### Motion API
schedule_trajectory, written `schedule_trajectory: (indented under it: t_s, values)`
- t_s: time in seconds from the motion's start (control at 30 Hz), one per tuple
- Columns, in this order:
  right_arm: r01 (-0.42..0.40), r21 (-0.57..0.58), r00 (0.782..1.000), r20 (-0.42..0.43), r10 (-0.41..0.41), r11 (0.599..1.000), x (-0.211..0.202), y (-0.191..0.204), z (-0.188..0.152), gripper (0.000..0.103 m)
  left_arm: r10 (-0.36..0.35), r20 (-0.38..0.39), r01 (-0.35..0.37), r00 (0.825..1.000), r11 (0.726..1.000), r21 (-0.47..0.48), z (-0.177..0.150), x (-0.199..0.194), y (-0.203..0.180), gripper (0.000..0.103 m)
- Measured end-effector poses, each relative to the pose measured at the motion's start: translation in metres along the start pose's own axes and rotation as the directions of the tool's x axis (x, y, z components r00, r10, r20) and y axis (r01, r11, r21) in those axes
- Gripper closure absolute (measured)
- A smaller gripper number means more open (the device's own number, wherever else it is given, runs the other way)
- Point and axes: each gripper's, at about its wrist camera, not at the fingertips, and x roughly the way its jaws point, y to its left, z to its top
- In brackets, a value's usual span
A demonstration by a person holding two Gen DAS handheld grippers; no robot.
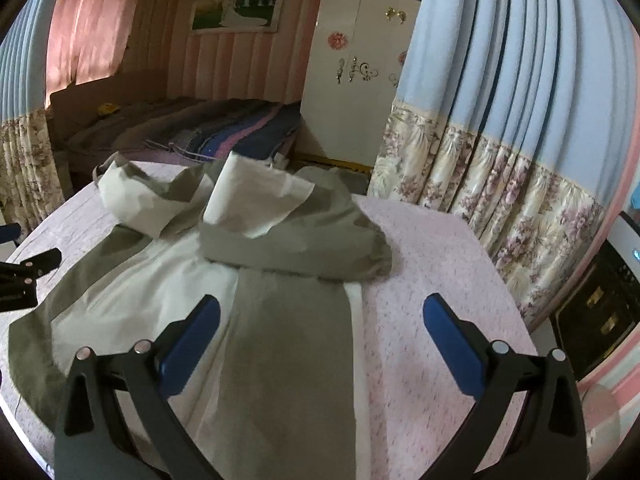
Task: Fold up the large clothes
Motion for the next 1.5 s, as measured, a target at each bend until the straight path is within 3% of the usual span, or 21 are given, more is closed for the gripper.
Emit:
schedule_trajectory:
  t_s: [0.23,0.5,0.7,0.73,0.77,0.8,0.83,0.87,0.9,0.93,0.97,1.0,1.07,1.13,1.2,1.27,1.3,1.33,1.43,1.5]
  values:
    - [-0.071,-0.010,0.994,-0.081,0.070,0.997,0.054,-0.001,0.021,0.002,0.029,0.032,-0.028,0.999,0.999,-0.030,0.027,0.033,0.020,0.003]
    - [-0.085,0.112,0.971,-0.212,0.108,0.990,0.132,-0.034,0.024,0.002,0.032,-0.006,-0.032,0.999,0.999,-0.021,0.075,0.098,0.049,0.003]
    - [-0.152,0.295,0.912,-0.326,0.249,0.943,0.202,-0.062,0.016,0.002,-0.056,-0.093,0.049,0.994,0.996,-0.074,0.109,0.171,0.058,0.003]
    - [-0.164,0.316,0.903,-0.333,0.271,0.934,0.210,-0.062,0.016,0.005,-0.074,-0.112,0.063,0.991,0.994,-0.093,0.113,0.186,0.059,0.003]
    - [-0.177,0.337,0.893,-0.340,0.295,0.925,0.219,-0.063,0.016,0.016,-0.083,-0.121,0.070,0.989,0.992,-0.103,0.116,0.194,0.059,0.007]
    - [-0.203,0.369,0.875,-0.348,0.337,0.907,0.231,-0.063,0.015,0.034,-0.096,-0.134,0.081,0.986,0.990,-0.117,0.120,0.207,0.060,0.012]
    - [-0.214,0.390,0.863,-0.354,0.360,0.896,0.239,-0.063,0.015,0.042,-0.108,-0.152,0.089,0.982,0.988,-0.130,0.125,0.221,0.062,0.025]
    - [-0.221,0.400,0.859,-0.352,0.371,0.890,0.244,-0.062,0.015,0.062,-0.113,-0.166,0.090,0.980,0.986,-0.138,0.127,0.229,0.063,0.044]
    - [-0.220,0.391,0.863,-0.348,0.365,0.894,0.247,-0.061,0.016,0.078,-0.122,-0.196,0.092,0.973,0.984,-0.153,0.130,0.242,0.066,0.055]
    - [-0.224,0.366,0.877,-0.328,0.350,0.903,0.247,-0.059,0.020,0.082,-0.133,-0.225,0.095,0.965,0.980,-0.172,0.132,0.253,0.069,0.075]
    - [-0.221,0.349,0.889,-0.313,0.335,0.911,0.245,-0.059,0.021,0.091,-0.139,-0.242,0.093,0.960,0.977,-0.190,0.133,0.259,0.072,0.087]
    - [-0.210,0.336,0.899,-0.304,0.317,0.918,0.243,-0.063,0.024,0.096,-0.130,-0.258,0.077,0.957,0.976,-0.205,0.134,0.267,0.076,0.090]
    - [-0.130,0.266,0.940,-0.274,0.204,0.955,0.232,-0.071,0.030,0.099,-0.087,-0.259,0.037,0.962,0.981,-0.189,0.135,0.271,0.079,0.092]
    - [0.026,0.162,0.975,-0.223,0.011,0.986,0.219,-0.089,0.040,0.099,-0.031,-0.256,-0.008,0.966,0.989,-0.149,0.133,0.273,0.080,0.092]
    - [0.129,0.147,0.975,-0.200,-0.098,0.981,0.211,-0.114,0.047,0.099,0.059,-0.251,-0.082,0.966,0.993,-0.085,0.130,0.275,0.079,0.092]
    - [0.270,0.110,0.953,-0.170,-0.250,0.956,0.202,-0.147,0.055,0.100,0.127,-0.235,-0.142,0.964,0.989,-0.044,0.130,0.277,0.082,0.092]
    - [0.384,0.073,0.917,-0.143,-0.372,0.920,0.195,-0.168,0.061,0.100,0.153,-0.223,-0.165,0.963,0.986,-0.034,0.133,0.279,0.085,0.092]
    - [0.444,0.062,0.891,-0.138,-0.433,0.894,0.193,-0.184,0.065,0.100,0.170,-0.216,-0.182,0.962,0.982,-0.040,0.136,0.279,0.090,0.092]
    - [0.568,0.087,0.819,-0.153,-0.553,0.818,0.184,-0.246,0.073,0.100,0.295,-0.196,-0.312,0.935,0.948,-0.062,0.147,0.277,0.112,0.096]
    - [0.651,0.101,0.756,-0.176,-0.631,0.752,0.179,-0.289,0.079,0.100,0.303,-0.187,-0.321,0.934,0.944,-0.075,0.152,0.276,0.127,0.096]
